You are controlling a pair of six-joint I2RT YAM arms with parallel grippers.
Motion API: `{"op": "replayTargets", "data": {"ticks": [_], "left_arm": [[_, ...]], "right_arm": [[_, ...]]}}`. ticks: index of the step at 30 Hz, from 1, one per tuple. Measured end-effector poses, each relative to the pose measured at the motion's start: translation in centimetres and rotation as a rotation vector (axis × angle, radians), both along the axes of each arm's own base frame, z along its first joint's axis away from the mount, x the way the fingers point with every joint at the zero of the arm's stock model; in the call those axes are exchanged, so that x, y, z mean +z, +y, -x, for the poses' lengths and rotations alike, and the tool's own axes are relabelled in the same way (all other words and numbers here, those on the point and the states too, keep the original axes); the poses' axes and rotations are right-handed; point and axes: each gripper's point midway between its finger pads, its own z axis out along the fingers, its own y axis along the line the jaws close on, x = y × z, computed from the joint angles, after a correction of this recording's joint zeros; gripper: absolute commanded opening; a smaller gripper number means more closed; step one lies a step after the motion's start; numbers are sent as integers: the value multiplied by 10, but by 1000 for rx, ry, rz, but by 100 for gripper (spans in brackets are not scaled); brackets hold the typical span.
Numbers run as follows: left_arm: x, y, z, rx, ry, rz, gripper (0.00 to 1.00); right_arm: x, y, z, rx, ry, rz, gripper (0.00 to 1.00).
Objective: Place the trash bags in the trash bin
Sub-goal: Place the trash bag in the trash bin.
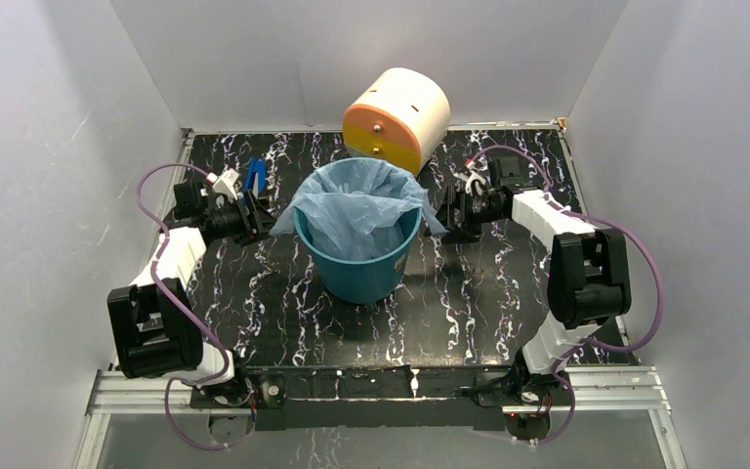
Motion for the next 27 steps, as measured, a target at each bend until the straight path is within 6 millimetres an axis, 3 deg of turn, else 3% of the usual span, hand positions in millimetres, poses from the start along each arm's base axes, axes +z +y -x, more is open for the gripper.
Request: {"op": "replayTargets", "data": {"ticks": [10,19,23,27], "left_arm": [[-13,-3,11,25,8,2,50],[-13,-3,15,50,-20,-2,49],[-10,-1,17,64,-53,-19,49],[-7,1,18,83,-82,-33,49]], "right_arm": [[-15,17,10,43,40,-29,85],[-22,13,6,-2,47,22,92],[-6,2,-4,-66,-49,95,97],[40,-10,-17,-155,-229,131,99]]}}
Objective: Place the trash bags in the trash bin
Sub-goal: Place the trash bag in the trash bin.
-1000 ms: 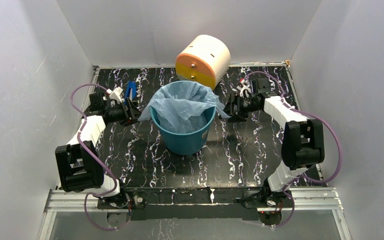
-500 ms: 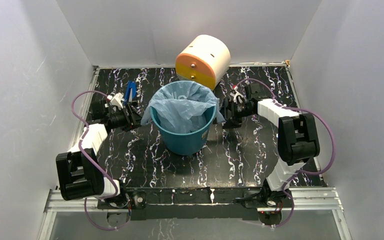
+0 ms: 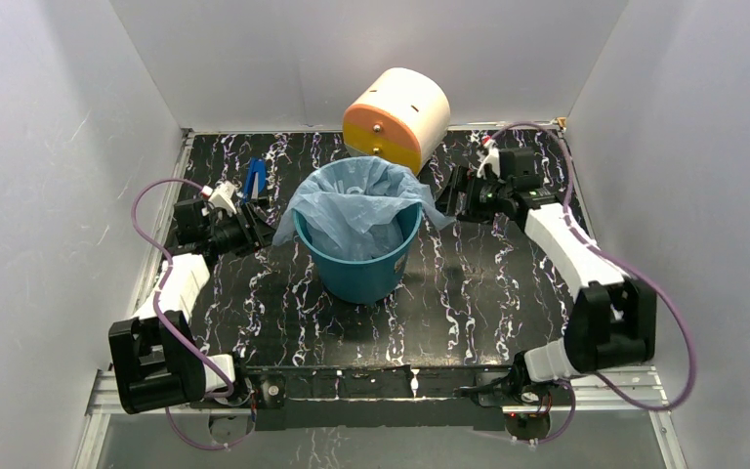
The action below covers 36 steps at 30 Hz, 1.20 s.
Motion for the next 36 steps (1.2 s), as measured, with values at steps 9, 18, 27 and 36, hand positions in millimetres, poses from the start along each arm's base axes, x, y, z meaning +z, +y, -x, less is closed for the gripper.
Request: {"op": "replayTargets", "data": {"ticks": [9,18,27,36], "left_arm": [[4,1,-2,6,-22,-9,50],[4,2,-3,9,-23,-12,51],[6,2,-3,10,-31,-14,51],[9,3,-3,12,-42,-19,51]], "right_arm": [[53,-4,-8,-36,-212,-26,93],[-45,13,8,42,157,-63,87],[-54,11,15,33,202,-47,94],[25,-16,-7,-92,-114,56,99]]}}
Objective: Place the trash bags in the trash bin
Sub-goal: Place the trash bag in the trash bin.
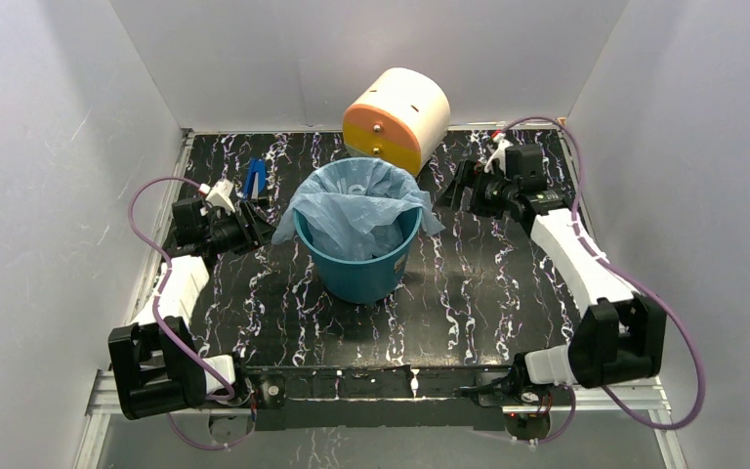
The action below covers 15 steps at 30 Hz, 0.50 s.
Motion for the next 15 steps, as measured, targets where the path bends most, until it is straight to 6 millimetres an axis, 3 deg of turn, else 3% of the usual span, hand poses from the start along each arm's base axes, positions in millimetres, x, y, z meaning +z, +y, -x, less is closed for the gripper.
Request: {"op": "replayTargets", "data": {"ticks": [4,7,10,15], "left_arm": [[2,1,0,4,-7,-5,52],[2,1,0,7,-10,-8,52],[2,2,-1,10,-11,-11,52],[3,2,-1,13,-14,-14,53]], "right_arm": [[36,-11,-9,-60,-120,29,98],[56,-8,-7,-43,-169,0,93],[83,8,-1,35,-219,-90,84],[144,51,17,234,-310,-259,77]]}}
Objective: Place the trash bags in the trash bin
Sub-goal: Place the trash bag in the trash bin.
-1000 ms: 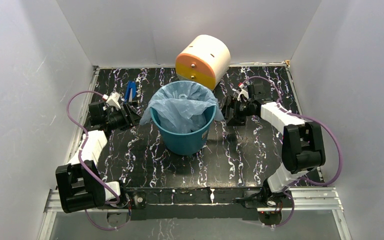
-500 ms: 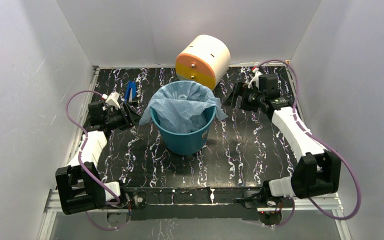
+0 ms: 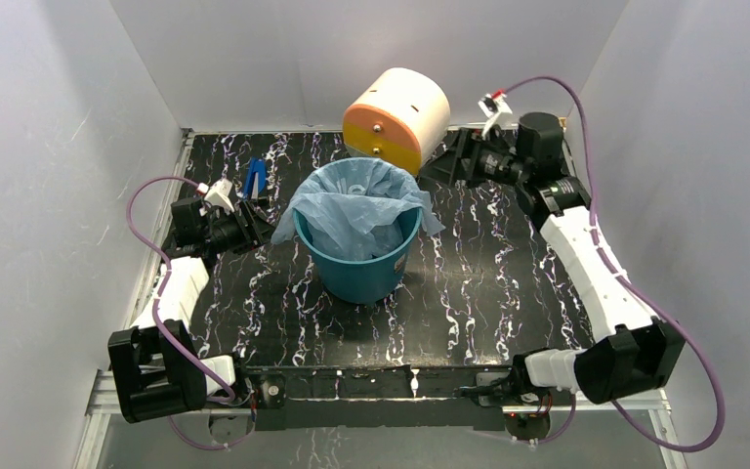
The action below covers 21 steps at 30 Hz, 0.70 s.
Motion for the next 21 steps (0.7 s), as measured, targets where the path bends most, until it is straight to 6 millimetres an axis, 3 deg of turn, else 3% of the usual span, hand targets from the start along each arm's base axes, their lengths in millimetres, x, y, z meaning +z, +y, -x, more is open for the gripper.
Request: {"op": "replayTargets", "data": {"ticks": [4,7,10,17,21], "left_arm": [[1,0,0,0,-3,0,53],[1,0,0,0,-3,0,53],[0,0,0,0,-2,0,53],[0,0,0,2,-1,-2,53],[-3,0,2,4,2,-2,53]], "right_arm": [[39,51,23,184,-85,-19,76],[47,87,44,308,-121,-3,76],[39,110,56,385,-97,25,78],[-3,143,38,440,34,108,82],[-16,161,46,524,96,127,83]]}}
